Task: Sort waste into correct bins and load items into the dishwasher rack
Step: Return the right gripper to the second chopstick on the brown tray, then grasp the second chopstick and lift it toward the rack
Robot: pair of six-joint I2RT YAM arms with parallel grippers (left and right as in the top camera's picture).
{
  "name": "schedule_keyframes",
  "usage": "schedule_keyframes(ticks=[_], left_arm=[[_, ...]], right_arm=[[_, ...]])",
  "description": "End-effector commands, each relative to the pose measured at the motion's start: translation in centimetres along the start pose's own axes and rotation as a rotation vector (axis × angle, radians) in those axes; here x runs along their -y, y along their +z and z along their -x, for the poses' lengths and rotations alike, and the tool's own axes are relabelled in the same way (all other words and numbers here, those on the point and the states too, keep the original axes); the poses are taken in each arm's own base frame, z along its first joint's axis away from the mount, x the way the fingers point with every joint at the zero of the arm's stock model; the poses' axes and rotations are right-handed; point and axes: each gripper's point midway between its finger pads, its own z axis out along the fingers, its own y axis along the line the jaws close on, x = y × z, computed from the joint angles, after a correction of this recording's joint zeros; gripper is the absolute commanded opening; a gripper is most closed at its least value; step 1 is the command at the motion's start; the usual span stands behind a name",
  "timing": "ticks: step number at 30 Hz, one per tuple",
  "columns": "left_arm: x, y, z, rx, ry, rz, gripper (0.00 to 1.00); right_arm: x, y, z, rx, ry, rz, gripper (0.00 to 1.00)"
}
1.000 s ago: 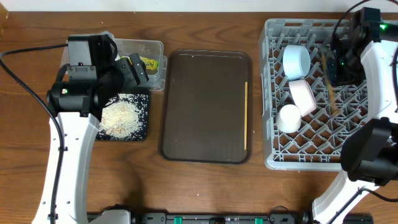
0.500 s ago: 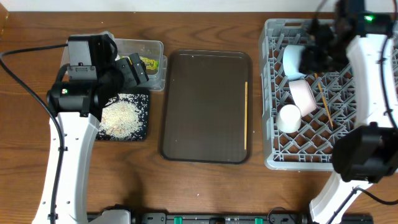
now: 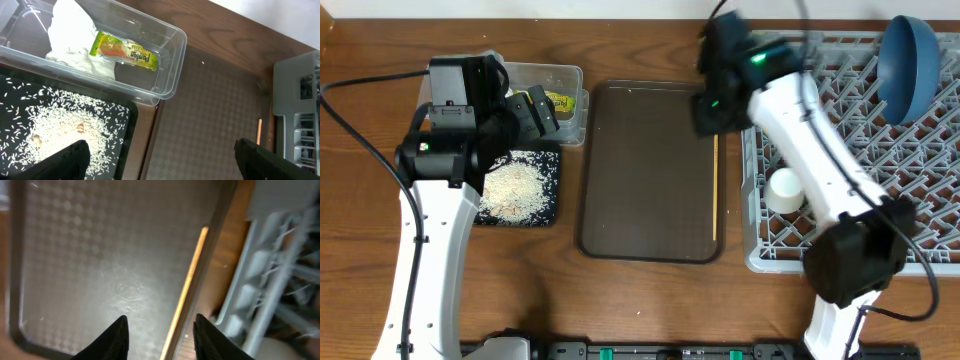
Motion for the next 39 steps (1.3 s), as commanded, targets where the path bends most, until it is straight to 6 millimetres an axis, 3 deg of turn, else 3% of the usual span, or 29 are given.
schedule_keyframes(ticks=[1, 13, 29, 39], left_arm=[[-0.2, 0.1, 0.0, -0.001, -0.002, 0.008, 0.95], [-0.2, 0.1, 0.0, -0.001, -0.002, 0.008, 0.95], [-0.2, 0.1, 0.0, -0.001, -0.002, 0.008, 0.95], [-0.2, 0.1, 0.0, -0.001, -0.002, 0.008, 0.95]], right_arm=[[0.8, 3.4, -1.6, -0.040, 0.094, -0.134, 0.38], [2.5, 8.7, -5.0, -0.110, 0.146, -0.208, 0.38], [3.1, 12.9, -7.2, -0.186, 0.167, -0.235, 0.38], [3.2, 13.5, -7.5, -0.225, 0.187, -0.188, 0.30]])
